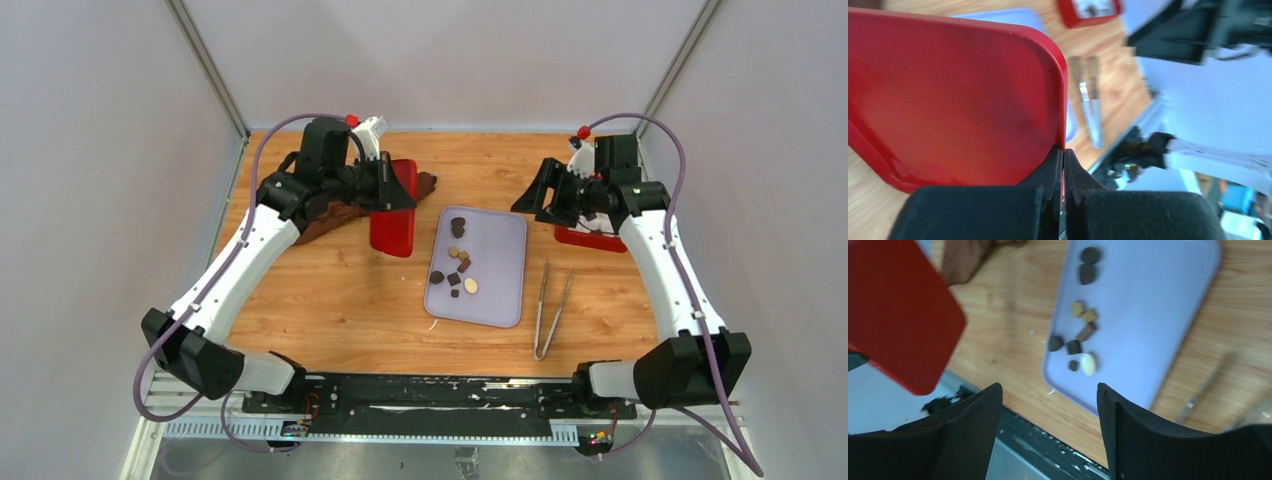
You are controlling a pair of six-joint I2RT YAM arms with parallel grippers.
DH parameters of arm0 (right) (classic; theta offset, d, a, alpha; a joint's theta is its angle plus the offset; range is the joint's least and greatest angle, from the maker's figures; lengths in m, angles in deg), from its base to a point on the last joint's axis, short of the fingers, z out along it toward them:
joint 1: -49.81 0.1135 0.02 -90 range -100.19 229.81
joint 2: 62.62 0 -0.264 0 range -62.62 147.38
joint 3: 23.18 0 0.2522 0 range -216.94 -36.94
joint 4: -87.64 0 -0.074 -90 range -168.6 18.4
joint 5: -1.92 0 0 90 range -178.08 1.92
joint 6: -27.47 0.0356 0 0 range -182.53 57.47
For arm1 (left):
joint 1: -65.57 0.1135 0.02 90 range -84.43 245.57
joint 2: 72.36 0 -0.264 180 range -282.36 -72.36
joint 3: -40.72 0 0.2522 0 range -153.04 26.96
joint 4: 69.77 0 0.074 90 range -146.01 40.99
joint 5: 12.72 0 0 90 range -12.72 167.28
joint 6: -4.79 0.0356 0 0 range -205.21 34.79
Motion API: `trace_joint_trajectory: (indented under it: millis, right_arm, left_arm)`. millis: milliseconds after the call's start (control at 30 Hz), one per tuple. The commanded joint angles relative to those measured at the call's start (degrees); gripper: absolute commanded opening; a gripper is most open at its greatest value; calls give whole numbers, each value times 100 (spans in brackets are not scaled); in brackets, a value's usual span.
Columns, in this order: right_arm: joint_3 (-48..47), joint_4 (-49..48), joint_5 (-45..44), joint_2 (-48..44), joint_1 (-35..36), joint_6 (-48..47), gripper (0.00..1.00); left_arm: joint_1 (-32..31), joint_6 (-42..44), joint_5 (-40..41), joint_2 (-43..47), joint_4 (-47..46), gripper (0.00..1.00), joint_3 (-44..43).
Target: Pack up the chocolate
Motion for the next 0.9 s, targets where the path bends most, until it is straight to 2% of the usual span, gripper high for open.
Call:
trace_joint_trajectory:
  millis: [0, 100, 267, 367, 433, 500, 533, 600, 700, 800, 867]
  right_arm:
    - [-198, -928, 2393, 204, 72, 362, 73]
    - [-381, -1366, 2434, 87, 111, 830, 73]
    - [-709, -1312, 2161, 116, 252, 959, 74]
    - [-167, -2066, 2609, -51, 252, 1066, 74]
    - [231, -3135, 2902, -262, 257, 1530, 74]
    - [308, -3588, 2899, -434, 257, 1715, 74]
    - [182, -3499, 2688, -467, 257, 1658, 74]
    - [-425, -2374, 1917, -459, 293, 1204, 74]
    - [-1906, -386, 408, -79, 617, 738, 75]
    - [-3074, 814, -643, 332, 1041, 997, 76]
    - [-3665, 1393, -840, 672, 1307, 1305, 77]
  left_arm:
    - [-69, -831, -2003, 357, -2029, 0, 279]
    - [-70, -1281, -2834, 410, -3062, 0, 601]
    - [-79, -1898, -3318, 557, -4513, 0, 900]
    - [-77, -1999, -3486, 594, -4862, 0, 749]
    - [-79, -1900, -3594, 586, -4884, 0, 599]
    - [-79, -1758, -3643, 584, -4820, 0, 581]
    - [-79, -1561, -3603, 567, -4582, 0, 574]
    - [-79, -1044, -3310, 549, -3909, 0, 591]
    - [-281, 156, -2371, 569, -2565, 0, 405]
    - [-580, 1313, -1379, 428, -1346, 0, 33]
    - [-717, 1799, -863, 296, -818, 0, -169]
